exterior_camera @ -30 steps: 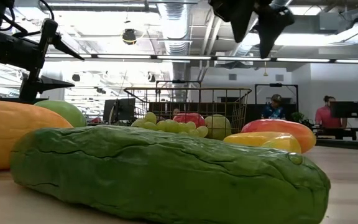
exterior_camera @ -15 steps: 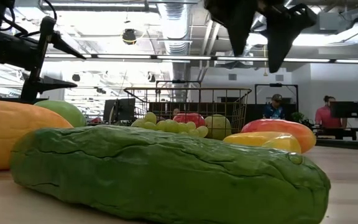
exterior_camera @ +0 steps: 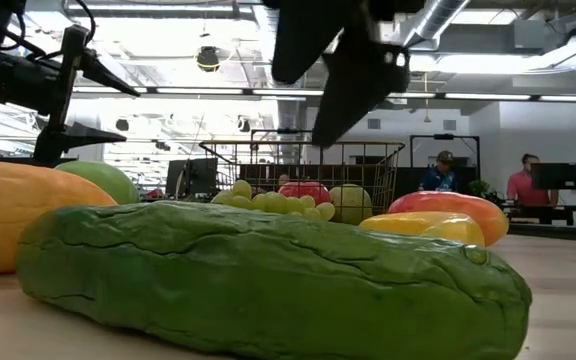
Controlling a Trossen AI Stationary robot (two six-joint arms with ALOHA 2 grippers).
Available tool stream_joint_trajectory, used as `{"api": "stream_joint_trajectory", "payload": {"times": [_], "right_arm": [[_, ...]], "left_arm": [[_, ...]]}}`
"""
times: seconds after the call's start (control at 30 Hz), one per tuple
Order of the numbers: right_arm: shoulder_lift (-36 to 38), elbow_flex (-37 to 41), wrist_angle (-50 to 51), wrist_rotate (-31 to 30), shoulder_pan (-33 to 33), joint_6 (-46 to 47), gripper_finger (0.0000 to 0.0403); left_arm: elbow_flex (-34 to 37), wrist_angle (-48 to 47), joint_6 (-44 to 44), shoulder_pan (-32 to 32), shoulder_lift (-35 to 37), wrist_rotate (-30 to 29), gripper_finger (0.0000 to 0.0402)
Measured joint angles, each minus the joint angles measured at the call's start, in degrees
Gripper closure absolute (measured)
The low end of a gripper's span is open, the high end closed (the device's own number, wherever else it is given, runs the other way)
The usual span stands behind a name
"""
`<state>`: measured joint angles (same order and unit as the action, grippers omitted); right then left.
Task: Build produce basket
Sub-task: Put the cucumber into the wire basket
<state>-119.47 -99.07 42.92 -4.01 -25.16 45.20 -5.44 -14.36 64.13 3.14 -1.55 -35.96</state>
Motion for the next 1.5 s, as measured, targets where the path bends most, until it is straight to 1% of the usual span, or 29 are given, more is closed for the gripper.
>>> {"api": "stream_joint_trajectory", "payload": {"times": [0.2,0.33,0.4,0.67,0.77,0.9,1.0,1.2,1.33,1.43,1.5], "right_arm": [[-4.3,-0.1,-9.8,1.1,-1.5,-0.6,0.0060],[-6.8,-0.2,-15.8,1.1,-2.5,1.7,0.0060],[-8.4,-0.4,-17.1,1.1,-3.0,2.5,0.0060],[-15.4,-5.8,-15.5,0.6,-4.5,3.6,0.0060],[-17.1,-9.2,-9.6,-0.8,-4.8,7.1,0.0066],[-17.5,-11.9,-0.7,-2.5,-5.1,10.5,0.0096],[-17.2,-12.4,4.6,-3.2,-5.2,12.3,0.0133],[-17.1,-12.6,6.7,-3.0,-5.2,12.4,0.0222],[-16.1,-14.8,10.4,-1.5,-4.4,8.7,0.0276],[-13.2,-16.6,12.6,-1.5,-3.3,4.7,0.0280],[-10.1,-16.9,14.9,-2.0,-1.8,3.0,0.0272]], "left_arm": [[0.0,0.0,-0.9,0.0,-0.4,3.9,0.0074],[0.0,0.0,-2.0,0.0,-0.3,6.1,0.0074],[0.0,0.0,-2.0,0.0,-0.3,7.0,0.0074],[0.1,0.0,-2.0,0.0,-0.3,8.7,0.0074],[0.1,0.3,-2.0,0.0,-0.3,8.7,0.0074],[0.1,0.8,-2.0,0.0,-0.3,9.2,0.0074],[0.1,0.8,-2.0,0.0,-0.3,9.9,0.0074],[0.1,0.8,-2.0,0.0,-0.3,10.7,0.0074],[0.1,0.9,-0.8,0.0,-0.3,10.8,0.0074],[0.2,1.2,-0.6,0.0,-0.3,11.4,0.0074],[0.2,1.3,-0.4,0.0,-0.3,11.8,0.0074]]}}
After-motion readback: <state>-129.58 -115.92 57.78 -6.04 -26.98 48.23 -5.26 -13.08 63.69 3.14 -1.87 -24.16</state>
